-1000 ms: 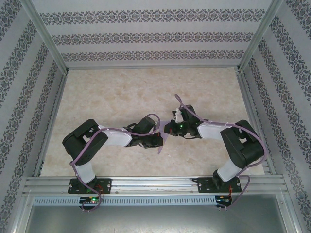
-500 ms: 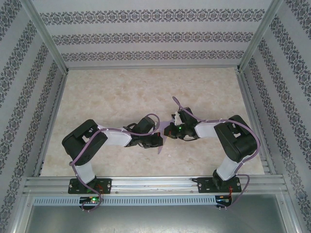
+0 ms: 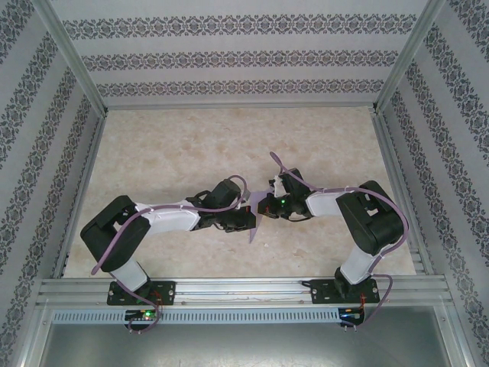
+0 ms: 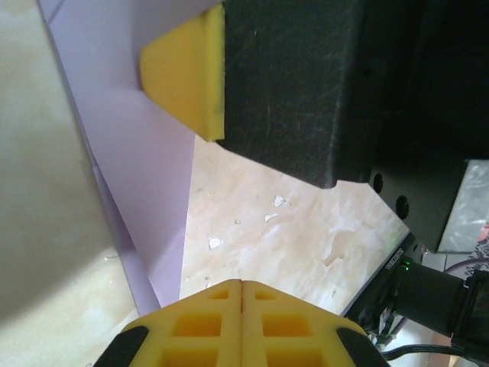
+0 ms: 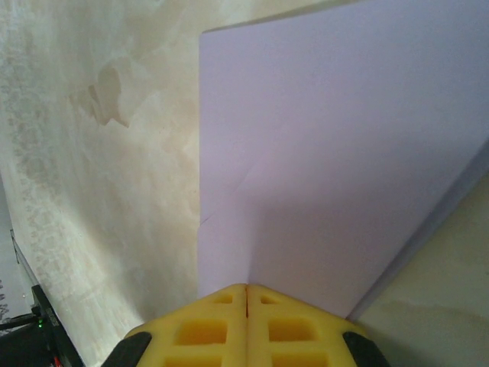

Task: Fold a paper plane with a square sheet of paper (fold left side to right side)
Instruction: Fold the wing for the fifth time at the center of the table.

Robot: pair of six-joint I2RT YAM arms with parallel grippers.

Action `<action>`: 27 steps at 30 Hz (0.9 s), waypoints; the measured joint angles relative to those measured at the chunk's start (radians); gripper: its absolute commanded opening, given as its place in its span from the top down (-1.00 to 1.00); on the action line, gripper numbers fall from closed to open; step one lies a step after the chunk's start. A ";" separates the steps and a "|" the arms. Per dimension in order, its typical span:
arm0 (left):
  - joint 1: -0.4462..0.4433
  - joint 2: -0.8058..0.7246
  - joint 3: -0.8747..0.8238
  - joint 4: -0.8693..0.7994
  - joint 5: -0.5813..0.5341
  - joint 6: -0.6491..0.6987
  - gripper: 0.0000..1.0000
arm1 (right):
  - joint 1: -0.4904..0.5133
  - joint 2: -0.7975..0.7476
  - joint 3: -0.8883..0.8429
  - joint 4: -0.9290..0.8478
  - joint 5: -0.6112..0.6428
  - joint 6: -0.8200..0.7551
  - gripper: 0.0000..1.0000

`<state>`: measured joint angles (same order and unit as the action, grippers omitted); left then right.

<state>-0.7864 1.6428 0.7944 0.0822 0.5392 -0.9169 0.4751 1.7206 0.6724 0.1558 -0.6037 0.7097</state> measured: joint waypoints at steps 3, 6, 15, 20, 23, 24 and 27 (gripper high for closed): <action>-0.002 0.009 0.000 0.005 0.020 -0.008 0.91 | 0.000 0.002 0.002 -0.004 -0.002 -0.002 1.00; -0.007 0.037 0.000 0.011 0.034 -0.012 0.91 | 0.000 0.002 0.005 -0.008 -0.002 -0.003 1.00; -0.012 0.070 0.000 0.033 0.055 -0.030 0.91 | 0.000 0.006 0.010 -0.016 -0.003 -0.009 1.00; -0.012 0.073 0.000 0.039 0.064 -0.032 0.91 | -0.002 0.009 0.014 -0.021 -0.008 -0.010 1.00; -0.012 0.087 0.000 0.050 0.068 -0.034 0.91 | -0.002 0.010 0.016 -0.025 -0.008 -0.010 1.00; -0.012 0.094 0.000 0.053 0.070 -0.034 0.91 | -0.002 0.010 0.017 -0.026 -0.008 -0.013 1.00; -0.012 0.111 0.000 0.061 0.072 -0.034 0.91 | -0.002 0.011 0.019 -0.031 -0.008 -0.018 1.00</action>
<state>-0.7986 1.7538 0.7944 0.1429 0.6109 -0.9504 0.4736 1.7317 0.6914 0.1249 -0.6117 0.6922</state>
